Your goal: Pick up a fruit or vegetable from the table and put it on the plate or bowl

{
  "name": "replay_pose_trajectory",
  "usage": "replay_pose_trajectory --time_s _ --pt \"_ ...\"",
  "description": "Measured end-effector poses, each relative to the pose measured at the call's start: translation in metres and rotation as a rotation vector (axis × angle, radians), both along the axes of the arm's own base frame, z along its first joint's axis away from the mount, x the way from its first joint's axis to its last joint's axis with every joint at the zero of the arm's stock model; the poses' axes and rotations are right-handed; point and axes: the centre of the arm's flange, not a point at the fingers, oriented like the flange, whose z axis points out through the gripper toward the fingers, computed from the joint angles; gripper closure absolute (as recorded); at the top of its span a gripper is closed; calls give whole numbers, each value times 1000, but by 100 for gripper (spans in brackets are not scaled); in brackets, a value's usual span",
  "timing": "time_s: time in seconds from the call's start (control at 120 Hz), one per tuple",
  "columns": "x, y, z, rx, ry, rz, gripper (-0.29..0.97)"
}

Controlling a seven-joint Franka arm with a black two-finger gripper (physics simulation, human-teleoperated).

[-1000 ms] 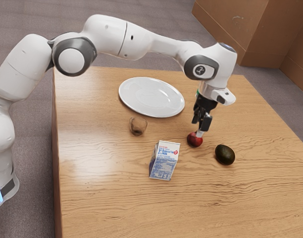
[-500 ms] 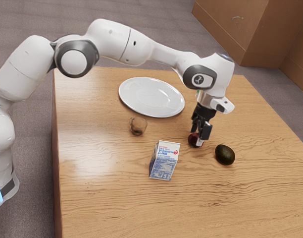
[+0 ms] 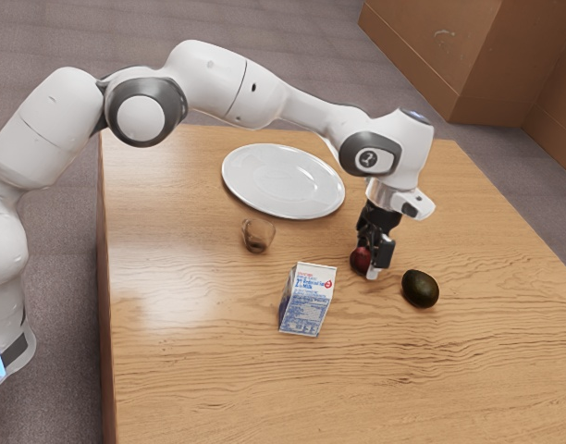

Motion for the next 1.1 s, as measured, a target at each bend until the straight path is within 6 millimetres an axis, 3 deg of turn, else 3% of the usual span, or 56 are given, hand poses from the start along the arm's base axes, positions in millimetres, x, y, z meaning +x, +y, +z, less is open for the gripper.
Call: replay_pose_trajectory --time_s 0.125,0.267,0.383,0.45,0.558,0.667,0.758,0.925,1.1 --pt "0 0 3 8 -6 1 26" --pt "-2 -1 12 27 -14 3 29" --pt "-12 -3 53 74 -42 5 30" --pt "-20 8 79 105 -55 24 29" --pt "-36 57 114 147 -47 101 29" --pt "-51 119 124 169 -4 193 29" --pt "-64 172 123 173 32 262 29" --pt "-84 243 113 175 84 344 29" --pt "-96 288 94 168 129 377 29"
